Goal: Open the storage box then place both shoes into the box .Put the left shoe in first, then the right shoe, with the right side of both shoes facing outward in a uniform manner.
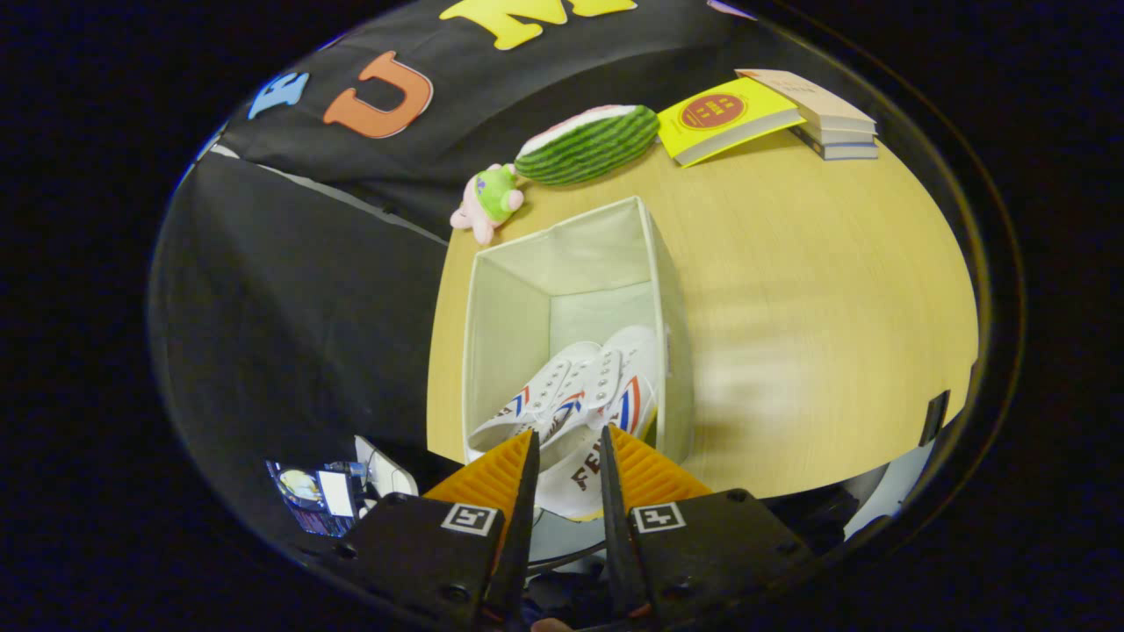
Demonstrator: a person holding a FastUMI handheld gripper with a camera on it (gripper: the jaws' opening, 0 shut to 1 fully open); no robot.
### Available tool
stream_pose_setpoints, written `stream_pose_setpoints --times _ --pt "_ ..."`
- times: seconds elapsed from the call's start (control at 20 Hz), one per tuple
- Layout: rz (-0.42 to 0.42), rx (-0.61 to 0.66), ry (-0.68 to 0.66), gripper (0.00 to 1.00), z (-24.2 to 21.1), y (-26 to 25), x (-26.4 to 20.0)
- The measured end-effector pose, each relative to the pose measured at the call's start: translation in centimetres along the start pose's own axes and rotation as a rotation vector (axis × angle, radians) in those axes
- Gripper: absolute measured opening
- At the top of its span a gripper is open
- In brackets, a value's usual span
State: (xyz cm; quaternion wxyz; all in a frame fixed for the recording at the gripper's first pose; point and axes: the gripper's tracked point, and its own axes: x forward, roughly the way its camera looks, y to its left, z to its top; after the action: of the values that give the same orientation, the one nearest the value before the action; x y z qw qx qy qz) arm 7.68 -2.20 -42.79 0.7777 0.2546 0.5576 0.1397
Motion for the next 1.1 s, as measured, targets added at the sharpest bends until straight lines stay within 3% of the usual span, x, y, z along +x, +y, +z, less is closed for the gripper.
stream_pose_setpoints --times 0.05,0.25,0.4,0.5,0.6,0.65,0.85,1.1 --pt "0.005 -0.049 -0.029 0.44 0.1 0.2 -0.2" --pt "-0.058 -0.261 -0.303 0.65 3.6 -0.4 -3.4" --pt "-0.075 -0.331 -0.518 0.69 5.7 -0.2 -6.8" --pt "-0.108 -0.390 -0.655 0.81 6.7 -0.7 -9.2" --pt "-0.151 -0.443 -0.805 0.82 8.0 -1.2 -11.6" --pt "-0.169 -0.449 -0.881 0.82 8.5 -1.2 -13.7" --pt "-0.209 -0.430 -1.098 1.00 8.3 -2.1 -19.5" --pt "-0.183 -0.394 -1.161 1.00 6.2 -3.0 -22.1"
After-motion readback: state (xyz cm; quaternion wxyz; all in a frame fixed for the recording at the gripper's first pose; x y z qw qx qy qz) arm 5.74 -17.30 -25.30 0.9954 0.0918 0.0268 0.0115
